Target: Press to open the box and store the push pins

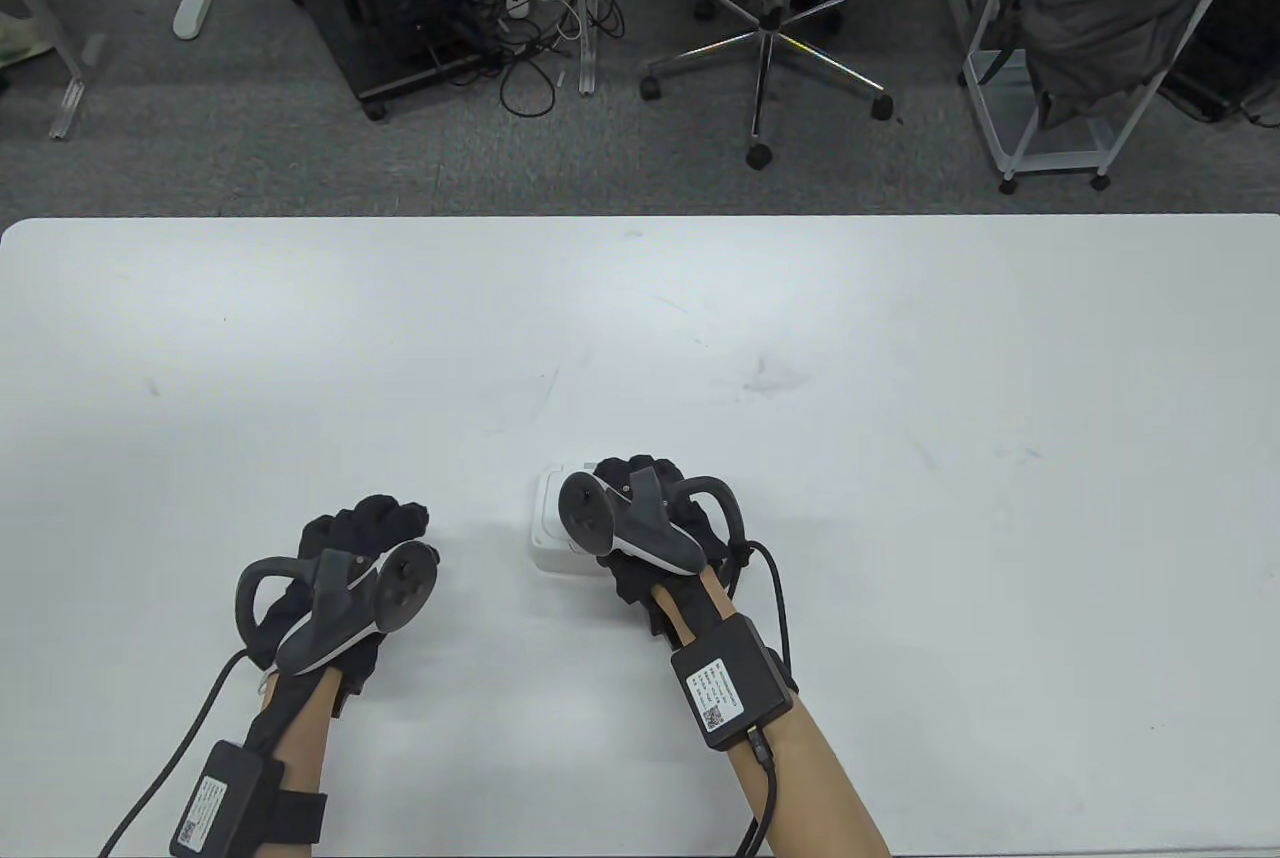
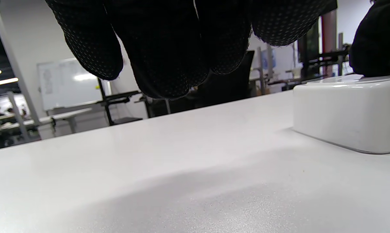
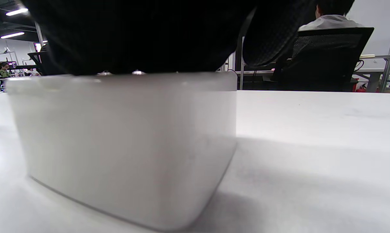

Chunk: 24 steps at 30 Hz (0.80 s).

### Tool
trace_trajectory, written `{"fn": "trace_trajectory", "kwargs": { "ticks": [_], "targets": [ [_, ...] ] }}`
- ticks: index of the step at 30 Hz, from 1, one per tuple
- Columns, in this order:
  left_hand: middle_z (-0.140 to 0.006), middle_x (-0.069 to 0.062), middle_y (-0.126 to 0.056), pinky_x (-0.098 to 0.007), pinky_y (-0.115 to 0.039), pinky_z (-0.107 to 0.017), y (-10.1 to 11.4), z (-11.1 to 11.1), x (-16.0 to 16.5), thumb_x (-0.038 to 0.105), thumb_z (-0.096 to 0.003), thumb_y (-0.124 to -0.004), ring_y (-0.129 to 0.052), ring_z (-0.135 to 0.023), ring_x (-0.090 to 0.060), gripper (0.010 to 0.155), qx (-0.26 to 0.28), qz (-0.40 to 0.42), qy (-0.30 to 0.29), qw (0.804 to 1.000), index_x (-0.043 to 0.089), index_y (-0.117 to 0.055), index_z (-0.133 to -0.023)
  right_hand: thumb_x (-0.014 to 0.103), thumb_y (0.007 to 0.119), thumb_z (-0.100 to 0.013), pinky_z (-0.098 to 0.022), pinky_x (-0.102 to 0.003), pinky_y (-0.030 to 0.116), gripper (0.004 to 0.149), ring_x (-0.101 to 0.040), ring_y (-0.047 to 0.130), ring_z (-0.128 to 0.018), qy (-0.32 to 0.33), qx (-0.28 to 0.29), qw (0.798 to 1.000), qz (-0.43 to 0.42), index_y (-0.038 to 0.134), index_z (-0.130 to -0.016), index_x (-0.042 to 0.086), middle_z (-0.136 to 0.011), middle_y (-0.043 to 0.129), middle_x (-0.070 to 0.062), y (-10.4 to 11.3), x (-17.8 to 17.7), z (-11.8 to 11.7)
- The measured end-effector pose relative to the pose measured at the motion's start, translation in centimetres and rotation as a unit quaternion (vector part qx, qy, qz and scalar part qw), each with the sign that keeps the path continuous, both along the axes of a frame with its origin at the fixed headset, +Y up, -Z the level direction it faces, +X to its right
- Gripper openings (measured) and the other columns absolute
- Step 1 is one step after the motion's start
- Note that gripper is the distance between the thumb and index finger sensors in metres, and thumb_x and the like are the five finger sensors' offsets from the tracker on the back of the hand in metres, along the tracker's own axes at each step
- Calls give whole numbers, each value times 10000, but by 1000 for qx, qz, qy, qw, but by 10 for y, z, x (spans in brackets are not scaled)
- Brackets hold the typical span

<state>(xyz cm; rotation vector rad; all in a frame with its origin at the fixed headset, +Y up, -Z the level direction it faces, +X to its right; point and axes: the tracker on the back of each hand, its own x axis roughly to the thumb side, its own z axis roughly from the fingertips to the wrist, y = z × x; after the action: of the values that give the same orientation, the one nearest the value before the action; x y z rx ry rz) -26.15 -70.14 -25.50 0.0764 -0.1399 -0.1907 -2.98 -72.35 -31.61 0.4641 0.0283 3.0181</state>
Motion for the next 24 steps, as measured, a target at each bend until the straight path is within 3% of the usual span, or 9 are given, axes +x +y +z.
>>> {"fn": "trace_trajectory", "kwargs": {
  "ticks": [5, 11, 19, 24],
  "targets": [
    [-1046, 16, -817, -506, -778, -746, -3, -1, 3, 512, -529, -648, -980, -802, -180, 509, -6, -6, -2, 1000, 324, -735, -994, 438, 767, -437, -719, -601, 655, 395, -259, 855, -814, 7, -40, 999, -16, 756, -824, 359, -900, 841, 54, 8, 5, -2],
    [-1045, 15, -818, -506, -778, -746, -4, 0, 4, 513, -528, -647, -980, -802, -179, 511, -6, -11, -6, 1000, 324, -732, -995, 484, 717, -455, -723, -632, 629, 514, -326, 819, -896, 5, -70, 996, -51, 679, -939, 317, -1000, 793, -15, 28, 31, 4],
    [-1045, 15, -817, -507, -777, -746, 2, 4, 0, 513, -529, -647, -980, -801, -181, 511, 7, -9, -6, 1000, 322, -735, -995, 499, 696, -461, -731, -640, 608, 554, -360, 770, -943, -56, -28, 996, -67, 635, -978, 311, -1061, 731, -53, 51, 106, 17],
    [-1046, 16, -817, -507, -778, -746, -1, 4, 3, 514, -528, -647, -980, -801, -181, 511, 1, -15, -8, 1000, 324, -735, -994, 500, 689, -466, -732, -652, 594, 553, -375, 760, -949, -93, -24, 991, -90, 643, -980, 303, -1067, 726, -64, 50, 154, 28]
  ]
}}
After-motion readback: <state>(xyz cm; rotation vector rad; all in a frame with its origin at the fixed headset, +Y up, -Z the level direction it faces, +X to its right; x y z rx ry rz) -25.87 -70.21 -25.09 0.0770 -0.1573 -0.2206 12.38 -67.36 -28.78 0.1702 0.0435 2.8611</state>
